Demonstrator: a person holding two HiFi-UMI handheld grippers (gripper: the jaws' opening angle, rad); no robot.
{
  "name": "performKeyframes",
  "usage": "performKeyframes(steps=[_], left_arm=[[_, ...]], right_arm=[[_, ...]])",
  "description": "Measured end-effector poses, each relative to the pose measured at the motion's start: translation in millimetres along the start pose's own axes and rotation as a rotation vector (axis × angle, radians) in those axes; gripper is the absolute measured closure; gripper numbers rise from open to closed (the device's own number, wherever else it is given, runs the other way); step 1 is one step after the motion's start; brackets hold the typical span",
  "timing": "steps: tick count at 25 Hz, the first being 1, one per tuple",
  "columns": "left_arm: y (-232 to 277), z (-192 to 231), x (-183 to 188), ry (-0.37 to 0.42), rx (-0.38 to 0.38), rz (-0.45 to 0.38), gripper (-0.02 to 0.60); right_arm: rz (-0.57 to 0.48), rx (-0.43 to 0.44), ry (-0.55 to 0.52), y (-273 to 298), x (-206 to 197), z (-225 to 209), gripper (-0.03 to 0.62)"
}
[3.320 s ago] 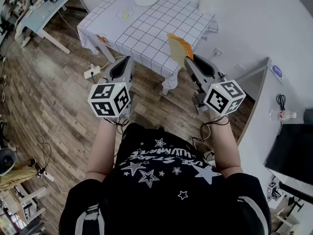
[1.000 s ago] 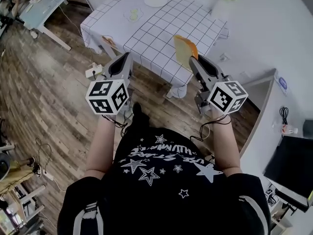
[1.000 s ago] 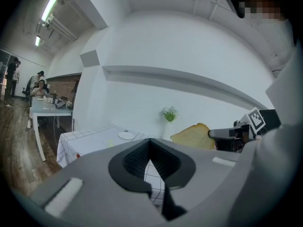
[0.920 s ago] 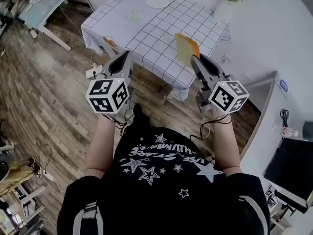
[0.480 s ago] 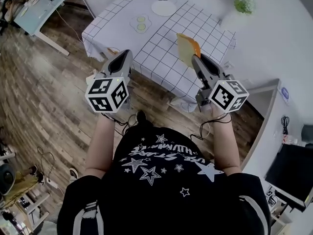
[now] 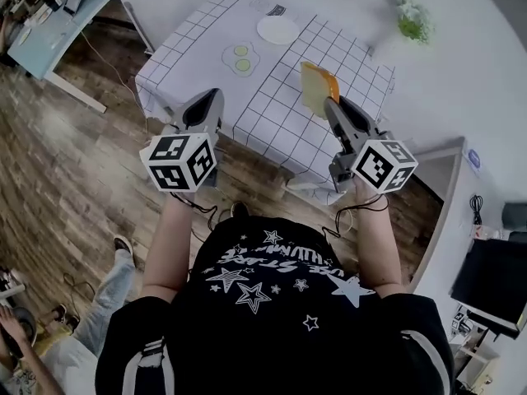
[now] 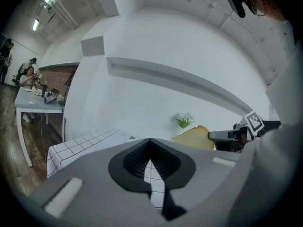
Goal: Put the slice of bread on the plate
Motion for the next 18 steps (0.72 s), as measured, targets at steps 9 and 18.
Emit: performKeyframes(steps=[9,18], left_arm=[[17,18,-6,-0.017,-0.048,0.047,0.572],[37,26,-7,-0.006,-0.014,0.077,0.572]], right_arm=[[0.045,-0.038,0.0,17,-12,2,0.493],[0.055,-0.001,0.03,50,-11,-21,0.493]])
Point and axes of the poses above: the fingertips, and each gripper's own axes: y forward along the fingers, z to its left, x out of its top, the point moved 4 cm from there along -y, backward along the fingers, and after that the axes turned 5 degrees about -z, right-handed, at the moved point
